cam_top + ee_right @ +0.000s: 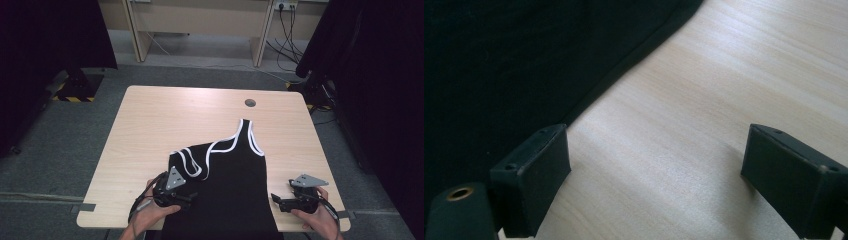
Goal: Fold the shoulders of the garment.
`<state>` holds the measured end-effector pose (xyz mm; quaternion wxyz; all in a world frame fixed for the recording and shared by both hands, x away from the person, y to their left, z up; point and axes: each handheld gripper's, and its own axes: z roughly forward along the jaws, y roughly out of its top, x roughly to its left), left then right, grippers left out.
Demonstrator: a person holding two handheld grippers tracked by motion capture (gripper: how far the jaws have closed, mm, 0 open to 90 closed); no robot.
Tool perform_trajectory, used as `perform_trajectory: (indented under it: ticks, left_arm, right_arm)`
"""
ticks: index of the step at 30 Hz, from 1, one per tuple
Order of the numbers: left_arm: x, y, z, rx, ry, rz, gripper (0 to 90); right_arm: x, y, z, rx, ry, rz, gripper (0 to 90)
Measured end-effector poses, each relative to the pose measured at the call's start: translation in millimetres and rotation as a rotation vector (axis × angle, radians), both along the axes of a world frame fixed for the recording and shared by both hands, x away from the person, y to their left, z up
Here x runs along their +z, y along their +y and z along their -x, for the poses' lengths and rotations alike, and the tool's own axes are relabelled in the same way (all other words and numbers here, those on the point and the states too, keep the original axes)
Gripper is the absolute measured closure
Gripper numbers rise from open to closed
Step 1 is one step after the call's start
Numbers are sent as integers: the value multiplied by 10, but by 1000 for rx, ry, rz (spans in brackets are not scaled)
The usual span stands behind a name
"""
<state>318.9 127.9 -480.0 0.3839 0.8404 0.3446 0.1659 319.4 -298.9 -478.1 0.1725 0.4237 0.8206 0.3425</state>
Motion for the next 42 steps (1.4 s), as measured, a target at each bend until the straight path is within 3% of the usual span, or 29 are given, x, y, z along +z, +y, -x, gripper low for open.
perform_trajectory:
  ticks: [4,10,14,17,18,29,42]
  left_arm:
    - [-41,46,-29,20,33,7,120]
    - [-44,45,-30,13,36,1,101]
    - [-45,41,-11,17,35,0,98]
    - [-43,37,6,19,37,-2,98]
    - [-45,37,13,18,35,-2,98]
    - [-46,40,159,-3,36,0,98]
    - [-43,40,238,-6,41,11,96]
  right_arm:
    - [52,35,-67,-4,6,-13,170]
    - [141,261,-173,48,-24,-42,170]
    - [106,407,-188,83,-14,-20,170]
    - [52,464,-169,90,-10,26,173]
    - [36,473,-159,93,-6,43,173]
    - [-8,418,79,72,-13,-1,175]
    - [15,396,112,91,11,5,165]
